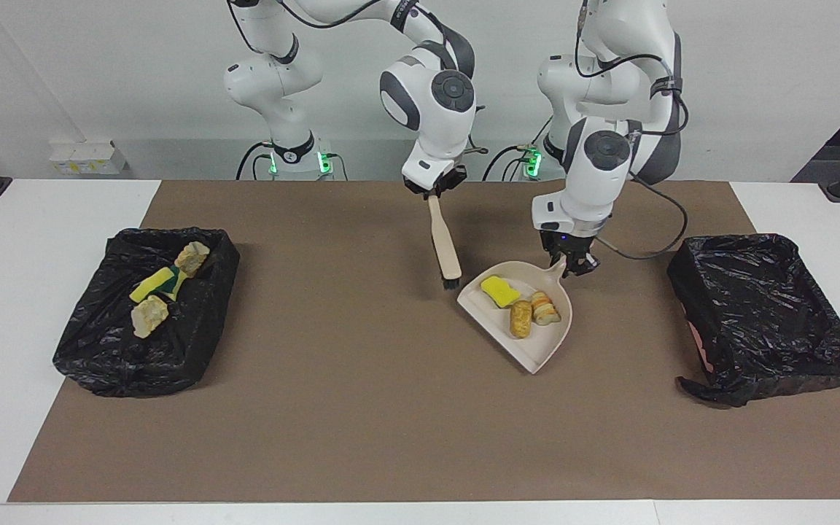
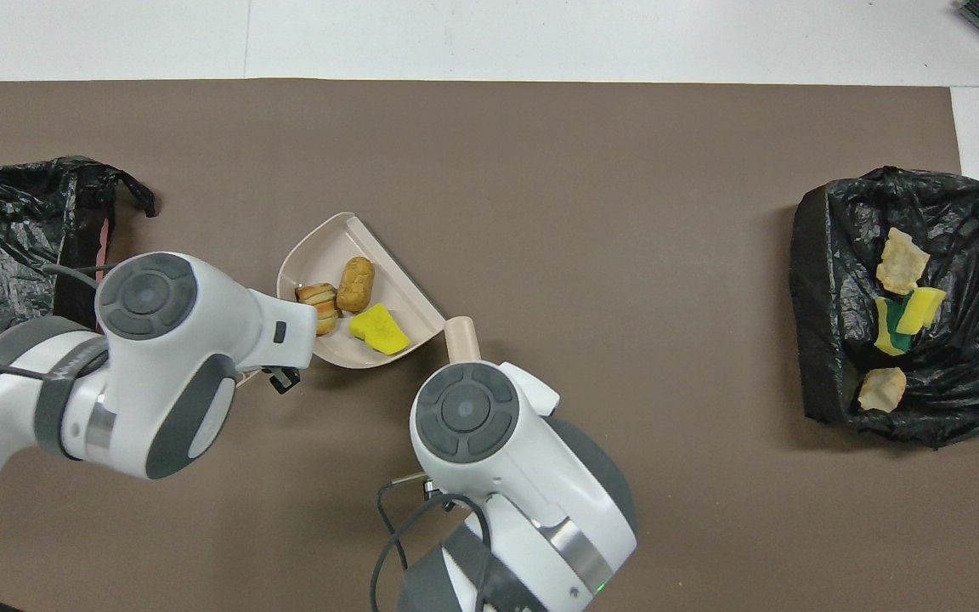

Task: Sweep and dump trash in bin
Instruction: 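Set the brush down on the table with the right gripper, then carry the dustpan over the nearby bin and tip it with the left gripper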

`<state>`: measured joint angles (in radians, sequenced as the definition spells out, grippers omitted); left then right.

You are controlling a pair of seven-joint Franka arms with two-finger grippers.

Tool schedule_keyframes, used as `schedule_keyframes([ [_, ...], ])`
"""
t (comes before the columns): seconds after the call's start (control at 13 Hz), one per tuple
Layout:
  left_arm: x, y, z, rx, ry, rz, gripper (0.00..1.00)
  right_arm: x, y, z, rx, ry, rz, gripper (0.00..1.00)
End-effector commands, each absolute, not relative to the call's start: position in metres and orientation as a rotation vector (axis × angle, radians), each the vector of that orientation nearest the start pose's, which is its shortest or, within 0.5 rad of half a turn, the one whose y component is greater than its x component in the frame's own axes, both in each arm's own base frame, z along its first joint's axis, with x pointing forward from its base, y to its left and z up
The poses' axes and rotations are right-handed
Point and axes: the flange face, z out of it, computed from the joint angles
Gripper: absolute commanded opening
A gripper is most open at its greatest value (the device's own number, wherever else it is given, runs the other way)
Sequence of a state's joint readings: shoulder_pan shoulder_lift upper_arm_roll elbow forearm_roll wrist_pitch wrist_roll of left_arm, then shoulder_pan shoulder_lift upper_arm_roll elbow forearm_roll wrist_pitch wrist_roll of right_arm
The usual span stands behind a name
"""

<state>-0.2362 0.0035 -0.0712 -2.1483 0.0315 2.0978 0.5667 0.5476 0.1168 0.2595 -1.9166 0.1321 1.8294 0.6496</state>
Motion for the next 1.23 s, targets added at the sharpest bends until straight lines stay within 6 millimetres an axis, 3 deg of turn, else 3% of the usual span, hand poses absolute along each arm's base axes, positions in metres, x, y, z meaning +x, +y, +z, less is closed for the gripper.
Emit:
schedule_keyframes([
  [0.0, 0.501, -0.109, 0.445, -2.901, 1.189, 0.029, 0.00, 0.321, 0.431, 0.408, -3.141, -0.007, 0.338, 0.00],
  [0.15, 0.502, -0.083, 0.466, -2.938, 1.109, 0.072, 0.00, 0.292, 0.459, 0.393, -3.148, 0.043, 0.331, 0.00],
  [0.23, 0.506, -0.061, 0.475, -2.962, 1.046, 0.070, 0.00, 0.279, 0.470, 0.386, -3.144, 0.054, 0.319, 0.00],
  [0.46, 0.511, 0.000, 0.502, -3.025, 0.878, 0.094, 0.00, 0.258, 0.485, 0.367, -3.145, 0.029, 0.318, 0.00],
  [0.69, 0.512, 0.080, 0.511, -3.046, 0.822, 0.081, 0.00, 0.259, 0.485, 0.360, -3.145, 0.026, 0.324, 0.00],
  [0.85, 0.518, 0.119, 0.518, -3.004, 0.822, 0.055, 0.00, 0.259, 0.484, 0.354, -3.151, 0.019, 0.333, 0.00],
  [1.08, 0.551, 0.185, 0.535, -2.724, 0.980, 0.139, 0.00, 0.264, 0.479, 0.344, -3.140, 0.033, 0.319, 0.00],
  [1.15, 0.557, 0.217, 0.542, -2.669, 1.036, 0.129, 0.00, 0.264, 0.478, 0.343, -3.129, 0.058, 0.336, 0.00],
])
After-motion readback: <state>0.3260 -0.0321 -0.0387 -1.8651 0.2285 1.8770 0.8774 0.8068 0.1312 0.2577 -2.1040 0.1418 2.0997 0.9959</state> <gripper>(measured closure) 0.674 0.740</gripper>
